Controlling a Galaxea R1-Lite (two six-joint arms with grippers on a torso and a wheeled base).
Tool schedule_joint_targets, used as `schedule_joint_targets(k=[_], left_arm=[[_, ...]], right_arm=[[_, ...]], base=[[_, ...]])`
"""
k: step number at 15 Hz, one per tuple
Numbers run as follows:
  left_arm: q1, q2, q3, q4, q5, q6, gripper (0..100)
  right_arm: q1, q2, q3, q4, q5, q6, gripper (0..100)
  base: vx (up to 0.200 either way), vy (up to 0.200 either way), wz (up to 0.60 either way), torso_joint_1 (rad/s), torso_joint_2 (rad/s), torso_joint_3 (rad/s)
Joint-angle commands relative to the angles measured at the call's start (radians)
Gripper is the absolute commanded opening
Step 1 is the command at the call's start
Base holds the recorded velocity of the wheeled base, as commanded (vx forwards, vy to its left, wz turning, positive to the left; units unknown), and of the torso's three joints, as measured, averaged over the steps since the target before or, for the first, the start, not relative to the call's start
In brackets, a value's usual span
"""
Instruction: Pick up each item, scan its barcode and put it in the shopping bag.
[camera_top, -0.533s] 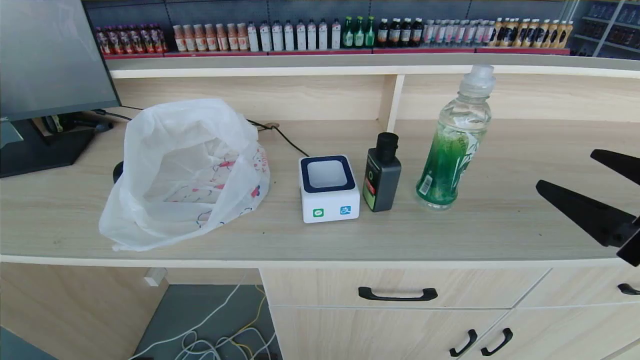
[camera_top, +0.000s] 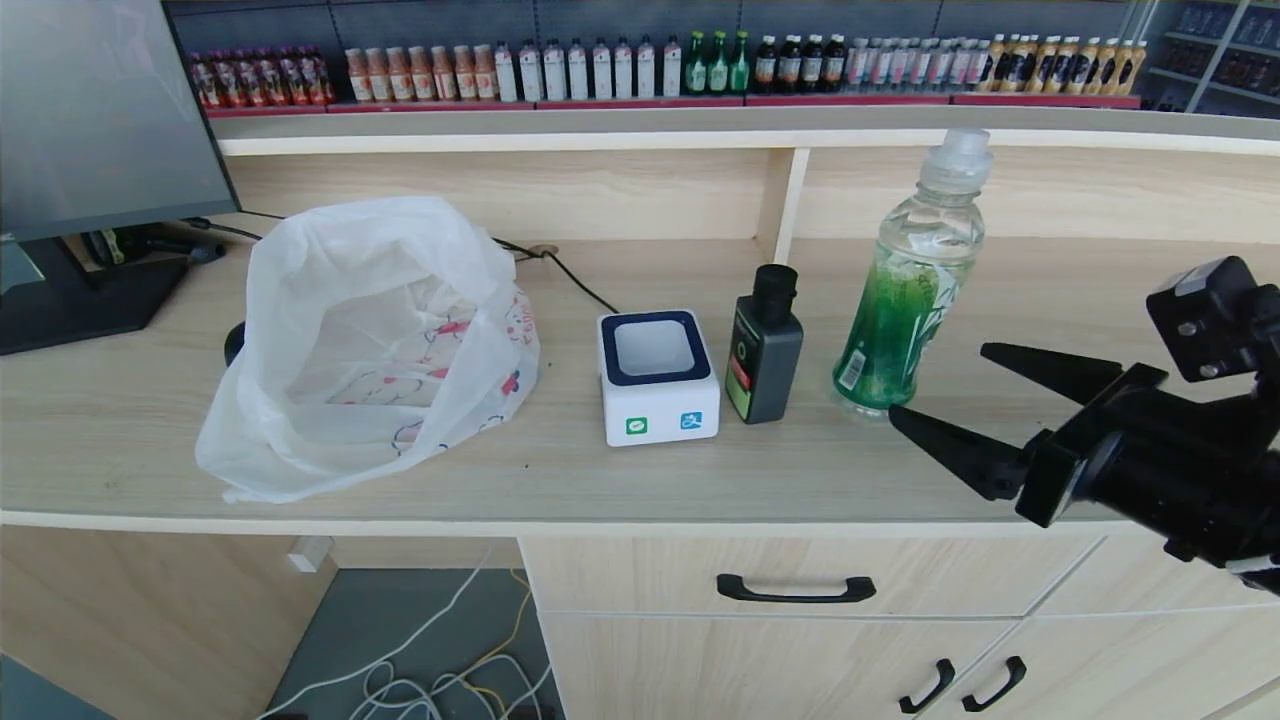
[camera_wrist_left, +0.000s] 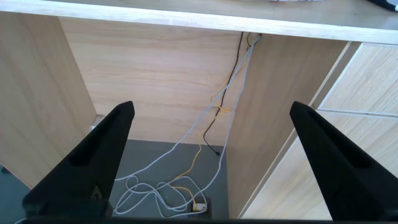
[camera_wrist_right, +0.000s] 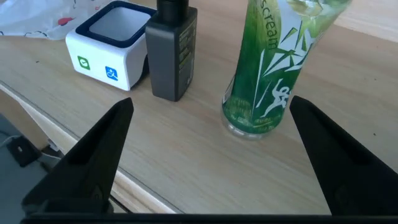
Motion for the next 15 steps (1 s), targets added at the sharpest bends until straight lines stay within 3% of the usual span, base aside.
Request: schedule_joint_targets(k=[1,3,5,7,12,15], left_arm=[[0.0,0.0,0.0,0.0,0.0,0.0,100],[0.0,0.0,0.0,0.0,0.0,0.0,100],[0.0,0.0,0.0,0.0,0.0,0.0,100],[0.0,0.0,0.0,0.0,0.0,0.0,100],[0.0,0.0,0.0,0.0,0.0,0.0,100],[0.0,0.0,0.0,0.0,0.0,0.0,100]], right_arm=[[0.059,0.071,-0.004,-0.043,-0.015,-0.001,100],[0.152,0.114,-0.018,-0.075,-0.107,0.003,100],[0.191,0.159,-0.052,-0.079,-0.164,0.002,100],[0.192,0.206,-0.102,-0.104,-0.234,0.002,100],[0.206,0.438,-0.171,-0.432,-0.317,0.006,100],[0.208,0.485,-0.248,-0.457,-0.327,0.017,100]], base=[[0.0,0.0,0.0,0.0,0.0,0.0],[0.0,0.0,0.0,0.0,0.0,0.0],[0.0,0.0,0.0,0.0,0.0,0.0],[0.0,0.0,0.0,0.0,0.0,0.0],[0.0,0.0,0.0,0.0,0.0,0.0],[0.0,0.0,0.0,0.0,0.0,0.0]])
